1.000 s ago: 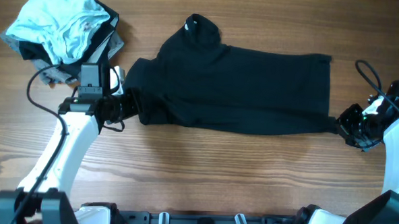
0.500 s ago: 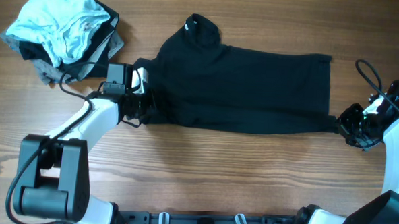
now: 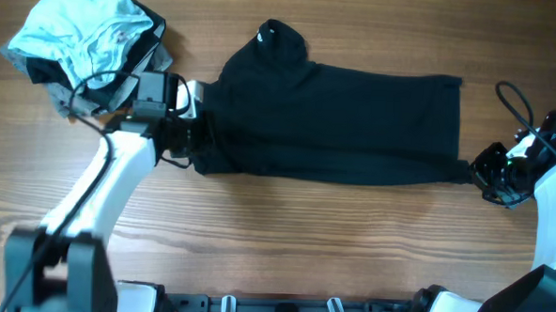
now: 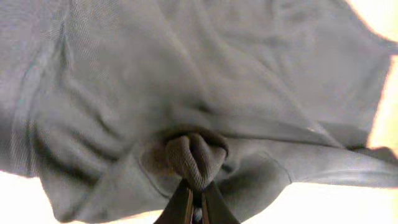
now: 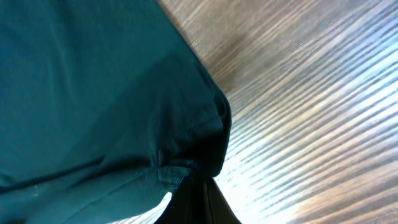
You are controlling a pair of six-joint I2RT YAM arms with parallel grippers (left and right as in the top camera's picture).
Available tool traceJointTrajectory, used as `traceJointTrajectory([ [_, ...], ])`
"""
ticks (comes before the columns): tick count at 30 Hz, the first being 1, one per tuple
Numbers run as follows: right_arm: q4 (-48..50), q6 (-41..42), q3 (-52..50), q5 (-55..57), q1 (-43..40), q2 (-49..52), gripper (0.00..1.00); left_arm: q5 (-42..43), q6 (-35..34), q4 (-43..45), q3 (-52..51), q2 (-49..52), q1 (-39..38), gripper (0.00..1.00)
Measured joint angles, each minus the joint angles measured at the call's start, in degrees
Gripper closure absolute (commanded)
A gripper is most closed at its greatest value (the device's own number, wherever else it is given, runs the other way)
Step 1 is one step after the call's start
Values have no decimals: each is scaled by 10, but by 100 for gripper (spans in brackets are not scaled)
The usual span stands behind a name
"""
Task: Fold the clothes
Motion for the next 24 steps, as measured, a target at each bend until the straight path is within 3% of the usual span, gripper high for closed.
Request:
traceJointTrajectory([
  [5,-50,0,0,14,0,0,96,-4,0,-136,9,-73,0,96],
  [12,-61,-4,0,54,0,0,96,-7,-7,-327,10,-98,0,96],
  [17,-63,6,0,50,0,0,96,-7,-17,-348,10,-98,0,96],
  [24,-140,59,0,101,-2,0,96,3,-17,-370,10,-98,0,96],
])
